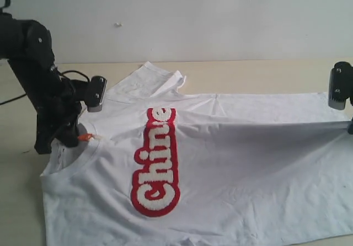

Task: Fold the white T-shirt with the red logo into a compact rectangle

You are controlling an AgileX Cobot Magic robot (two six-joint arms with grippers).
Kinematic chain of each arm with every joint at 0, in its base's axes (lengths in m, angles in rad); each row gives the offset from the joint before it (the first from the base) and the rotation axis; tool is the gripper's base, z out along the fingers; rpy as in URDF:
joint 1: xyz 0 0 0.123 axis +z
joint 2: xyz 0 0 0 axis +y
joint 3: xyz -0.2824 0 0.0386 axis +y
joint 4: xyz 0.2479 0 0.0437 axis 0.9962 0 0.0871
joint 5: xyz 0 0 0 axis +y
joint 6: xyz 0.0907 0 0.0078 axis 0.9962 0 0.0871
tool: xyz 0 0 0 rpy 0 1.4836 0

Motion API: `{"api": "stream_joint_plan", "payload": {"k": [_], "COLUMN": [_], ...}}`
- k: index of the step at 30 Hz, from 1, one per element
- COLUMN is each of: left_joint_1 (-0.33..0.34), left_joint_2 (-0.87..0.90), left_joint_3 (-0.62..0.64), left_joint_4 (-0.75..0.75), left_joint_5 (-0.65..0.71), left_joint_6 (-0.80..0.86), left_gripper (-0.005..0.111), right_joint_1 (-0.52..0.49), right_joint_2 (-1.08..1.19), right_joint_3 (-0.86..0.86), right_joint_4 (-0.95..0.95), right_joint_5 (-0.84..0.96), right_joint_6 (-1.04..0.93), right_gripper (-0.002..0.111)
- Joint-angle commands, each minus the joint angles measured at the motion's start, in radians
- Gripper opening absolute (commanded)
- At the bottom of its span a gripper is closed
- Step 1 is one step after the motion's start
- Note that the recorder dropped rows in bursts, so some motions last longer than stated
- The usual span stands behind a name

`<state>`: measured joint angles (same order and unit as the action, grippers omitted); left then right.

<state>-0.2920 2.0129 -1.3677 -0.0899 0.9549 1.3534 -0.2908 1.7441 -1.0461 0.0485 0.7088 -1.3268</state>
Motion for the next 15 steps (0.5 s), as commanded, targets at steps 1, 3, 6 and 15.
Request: {"api": "stream_joint_plan", "payload": {"k": [1, 3, 6, 15], "left_joint_1": [0.028, 0.044, 0.086, 0.145], "left_joint_2": [-0.102, -0.132, -0.190, -0.308], "left_joint_3": [-0.008, -0.008, -0.008, -0.008], "left_joint_4": [0.019, 0.011, -0.021, -0.117], "left_joint_5": [-0.008, -0.007, -0.026, -0.098], "left_joint_6": [-0.006, -0.006, -0.006, -0.004], "left_gripper": [0.001, 0.001, 0.001, 0.001], "right_joint_1": [0.000, 0.000, 0.000, 0.000], "right_joint_2": [-0.098, -0.129, -0.167, -0.342], "right_joint_3": [-0.031, -0.032, -0.032, -0.032], "right_joint_4": [-0.007, -0.033, -0.060, -0.067], "right_joint_5": [0.044, 0.044, 0.053, 0.087], "right_joint_6": [0.000, 0.000, 0.004, 0.030], "right_gripper": [0.000, 0.000, 0.000, 0.000]}}
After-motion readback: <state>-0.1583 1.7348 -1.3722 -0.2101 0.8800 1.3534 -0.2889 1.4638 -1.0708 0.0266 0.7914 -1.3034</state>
